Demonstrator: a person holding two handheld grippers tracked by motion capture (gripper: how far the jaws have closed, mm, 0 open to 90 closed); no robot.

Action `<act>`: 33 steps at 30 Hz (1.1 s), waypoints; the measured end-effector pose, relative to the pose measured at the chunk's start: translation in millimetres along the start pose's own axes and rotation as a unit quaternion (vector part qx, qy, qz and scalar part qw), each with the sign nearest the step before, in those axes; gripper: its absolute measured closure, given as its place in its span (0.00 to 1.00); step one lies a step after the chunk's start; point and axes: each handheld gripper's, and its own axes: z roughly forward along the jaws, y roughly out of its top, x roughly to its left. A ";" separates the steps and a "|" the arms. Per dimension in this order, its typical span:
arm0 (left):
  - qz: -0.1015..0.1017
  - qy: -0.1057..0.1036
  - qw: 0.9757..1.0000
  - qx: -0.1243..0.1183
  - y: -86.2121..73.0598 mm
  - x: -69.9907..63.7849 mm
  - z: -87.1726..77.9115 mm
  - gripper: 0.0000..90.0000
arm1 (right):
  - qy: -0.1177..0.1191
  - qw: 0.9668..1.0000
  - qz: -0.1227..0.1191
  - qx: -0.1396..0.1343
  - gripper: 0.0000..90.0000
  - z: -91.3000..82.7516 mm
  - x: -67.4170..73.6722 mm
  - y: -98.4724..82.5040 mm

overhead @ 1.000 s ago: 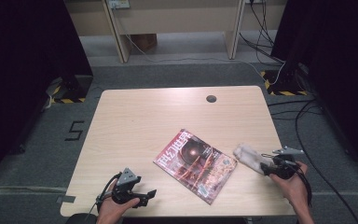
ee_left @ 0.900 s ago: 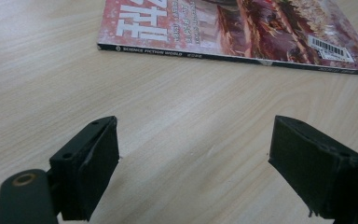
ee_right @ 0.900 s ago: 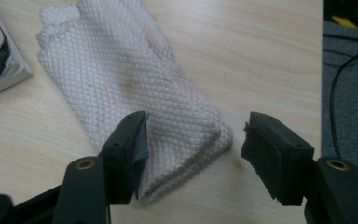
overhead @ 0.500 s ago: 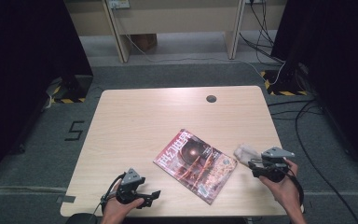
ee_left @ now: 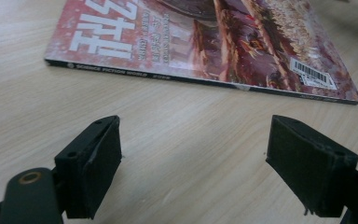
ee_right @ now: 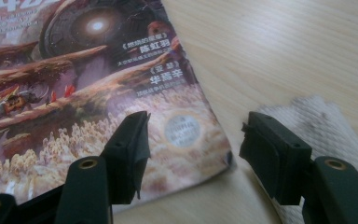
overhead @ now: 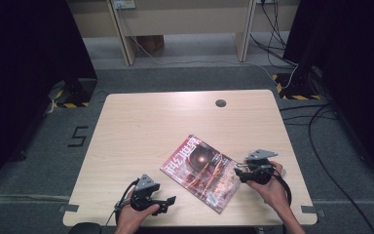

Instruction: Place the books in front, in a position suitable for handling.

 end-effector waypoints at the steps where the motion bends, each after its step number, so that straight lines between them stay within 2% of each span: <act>1: -0.002 -0.002 1.000 0.000 0.7 -1.3 2.4 0.19 | 0.001 1.000 0.002 0.002 0.45 2.8 1.5 2.1; 5: 0.000 -0.006 1.000 0.006 4.1 -4.5 12.1 0.20 | 0.005 1.000 -0.004 0.007 0.45 13.7 2.9 9.4; 8: 0.004 -0.006 1.000 0.007 7.9 -6.1 17.7 0.20 | 0.010 1.000 0.003 0.011 0.45 23.0 2.5 12.8; 12: -0.002 -0.013 1.000 0.009 12.1 -7.7 25.9 0.21 | 0.011 1.000 0.005 0.019 0.45 33.0 -0.3 14.6; 17: 0.003 -0.016 1.000 0.014 17.0 -12.1 36.7 0.22 | 0.019 0.999 0.015 0.026 0.44 40.2 -2.6 15.3; 21: 0.007 -0.026 1.000 0.009 20.1 -15.1 44.3 0.22 | 0.024 0.999 0.017 0.026 0.45 40.6 -2.7 15.2; 25: 0.020 -0.018 1.000 0.010 23.5 -15.1 48.3 0.24 | 0.033 0.999 0.015 0.029 0.44 39.9 -0.3 14.2; 27: 0.019 -0.013 1.000 0.010 24.4 -14.6 49.0 0.25 | 0.028 0.999 0.011 0.032 0.43 38.7 2.8 13.7; 29: 0.024 -0.005 1.000 0.010 24.8 -14.3 49.4 0.26 | 0.028 0.999 0.012 0.031 0.43 37.9 3.9 12.1; 31: 0.038 0.006 0.999 0.012 25.6 -14.1 50.3 0.27 | 0.033 0.999 0.019 0.032 0.43 36.7 4.4 10.4; 33: 0.040 0.012 0.999 0.014 27.2 -12.5 51.1 0.27 | 0.036 0.999 0.022 0.035 0.42 34.7 6.3 8.5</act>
